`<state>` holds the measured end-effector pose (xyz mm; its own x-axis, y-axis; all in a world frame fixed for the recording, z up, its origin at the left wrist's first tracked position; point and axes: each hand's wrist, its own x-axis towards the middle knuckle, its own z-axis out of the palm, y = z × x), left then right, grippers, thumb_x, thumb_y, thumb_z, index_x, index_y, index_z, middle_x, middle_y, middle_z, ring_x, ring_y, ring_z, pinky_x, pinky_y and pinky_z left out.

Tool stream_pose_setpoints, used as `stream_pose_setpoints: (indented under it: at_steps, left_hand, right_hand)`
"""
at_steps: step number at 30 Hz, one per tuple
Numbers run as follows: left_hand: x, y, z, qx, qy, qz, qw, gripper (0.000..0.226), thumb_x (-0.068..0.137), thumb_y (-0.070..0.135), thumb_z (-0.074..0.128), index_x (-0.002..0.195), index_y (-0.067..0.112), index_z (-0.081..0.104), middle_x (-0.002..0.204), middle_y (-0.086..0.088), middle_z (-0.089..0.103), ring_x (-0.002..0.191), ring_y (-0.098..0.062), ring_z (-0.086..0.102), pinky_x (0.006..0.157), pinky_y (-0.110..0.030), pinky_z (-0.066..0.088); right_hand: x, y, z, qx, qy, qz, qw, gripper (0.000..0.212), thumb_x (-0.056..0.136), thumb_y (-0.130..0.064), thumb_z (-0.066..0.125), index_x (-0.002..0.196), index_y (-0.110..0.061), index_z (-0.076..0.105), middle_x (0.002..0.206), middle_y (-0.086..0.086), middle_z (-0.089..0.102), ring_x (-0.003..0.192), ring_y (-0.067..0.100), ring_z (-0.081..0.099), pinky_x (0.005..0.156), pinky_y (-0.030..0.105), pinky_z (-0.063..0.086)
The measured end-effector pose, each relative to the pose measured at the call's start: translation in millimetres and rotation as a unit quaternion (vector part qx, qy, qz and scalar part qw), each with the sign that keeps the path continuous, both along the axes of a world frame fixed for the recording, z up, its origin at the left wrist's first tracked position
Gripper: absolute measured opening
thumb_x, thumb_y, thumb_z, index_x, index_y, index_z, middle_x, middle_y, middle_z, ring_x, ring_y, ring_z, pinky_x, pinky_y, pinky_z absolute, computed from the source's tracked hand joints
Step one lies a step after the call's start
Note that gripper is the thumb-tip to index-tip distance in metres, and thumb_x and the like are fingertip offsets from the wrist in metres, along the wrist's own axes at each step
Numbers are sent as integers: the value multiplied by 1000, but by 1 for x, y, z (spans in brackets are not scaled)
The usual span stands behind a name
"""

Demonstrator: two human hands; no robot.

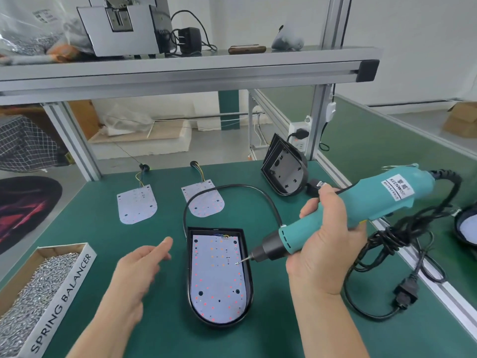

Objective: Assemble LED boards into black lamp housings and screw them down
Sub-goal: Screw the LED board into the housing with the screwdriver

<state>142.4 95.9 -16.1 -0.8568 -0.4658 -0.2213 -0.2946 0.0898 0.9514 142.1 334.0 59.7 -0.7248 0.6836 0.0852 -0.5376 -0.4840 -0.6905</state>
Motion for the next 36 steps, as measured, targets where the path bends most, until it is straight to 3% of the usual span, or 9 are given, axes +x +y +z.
stream_pose_setpoints:
  at_steps: [3, 7, 11, 13, 16, 19, 23, 31, 36]
  left_hand:
    - [-4, 0, -7, -25, -61, -44, 997, 49, 79, 57, 74, 80, 8, 74, 56, 5, 45, 62, -19, 40, 56, -30, 28]
    - [-4, 11, -6, -34, -124, -104, 986, 74, 67, 75, 68, 83, 4, 70, 48, 8, 28, 46, -15, 26, 51, -31, 17]
    - [-8, 15, -4, -35, -123, -132, 983, 97, 42, 95, 65, 79, 6, 68, 53, 2, 28, 52, -17, 24, 53, -33, 16]
    - [-8, 20, -4, -32, -121, -160, 979, 84, 42, 91, 70, 74, 14, 68, 55, 2, 48, 60, -20, 40, 58, -32, 29]
    - [-11, 28, -10, -39, -128, -203, 970, 69, 51, 61, 81, 83, 1, 72, 83, -4, 76, 87, -35, 67, 82, -35, 45]
    - [-14, 33, -13, -53, -134, -201, 969, 48, 55, 39, 70, 84, 0, 75, 80, -7, 78, 94, -35, 73, 90, -37, 54]
    - [-15, 33, -20, -59, -130, -195, 970, 49, 55, 39, 68, 86, 1, 75, 84, -8, 78, 95, -36, 72, 96, -45, 53]
    - [-21, 29, -32, -50, -121, -194, 972, 68, 52, 42, 67, 97, -9, 67, 96, -20, 74, 72, -23, 61, 74, -35, 43]
    - [-23, 32, -30, -45, -122, -194, 972, 65, 52, 39, 66, 96, -10, 66, 94, -19, 75, 72, -22, 60, 74, -34, 44]
  right_hand:
    - [-1, -1, 2, 5, 14, 7, 1000, 34, 84, -16, 67, 55, -34, 63, 54, -14, 52, 54, 11, 46, 59, 24, 40]
    - [-1, -1, -1, 2, -8, 13, 1000, 29, 80, -22, 69, 54, -33, 61, 55, -7, 51, 54, 13, 46, 58, 26, 39]
    - [-2, -6, -1, 0, -33, 16, 999, 25, 78, -24, 69, 56, -32, 61, 57, 0, 49, 57, 18, 43, 67, 42, 32]
    - [-3, -8, -2, 10, -30, 14, 999, 25, 78, -23, 69, 56, -33, 62, 57, 0, 49, 58, 18, 44, 69, 43, 32]
    - [-4, -11, -3, 27, -30, 14, 999, 24, 77, -22, 69, 56, -32, 62, 56, -2, 50, 57, 17, 46, 66, 38, 35]
    - [-6, -15, -7, 51, -35, 11, 998, 22, 74, -24, 71, 56, -31, 61, 54, -2, 50, 55, 17, 45, 61, 33, 37]
    - [-7, -23, -13, 102, -30, 8, 994, 19, 74, -26, 71, 59, -29, 60, 53, -4, 51, 53, 14, 47, 58, 27, 41]
    - [-8, -35, -19, 164, 1, 14, 986, 14, 75, -24, 69, 64, -27, 61, 55, -4, 52, 52, 10, 50, 54, 16, 42]
    - [-11, -36, -22, 202, 3, 19, 979, 18, 80, -11, 67, 70, -3, 54, 56, 2, 48, 52, 13, 44, 53, 19, 40]
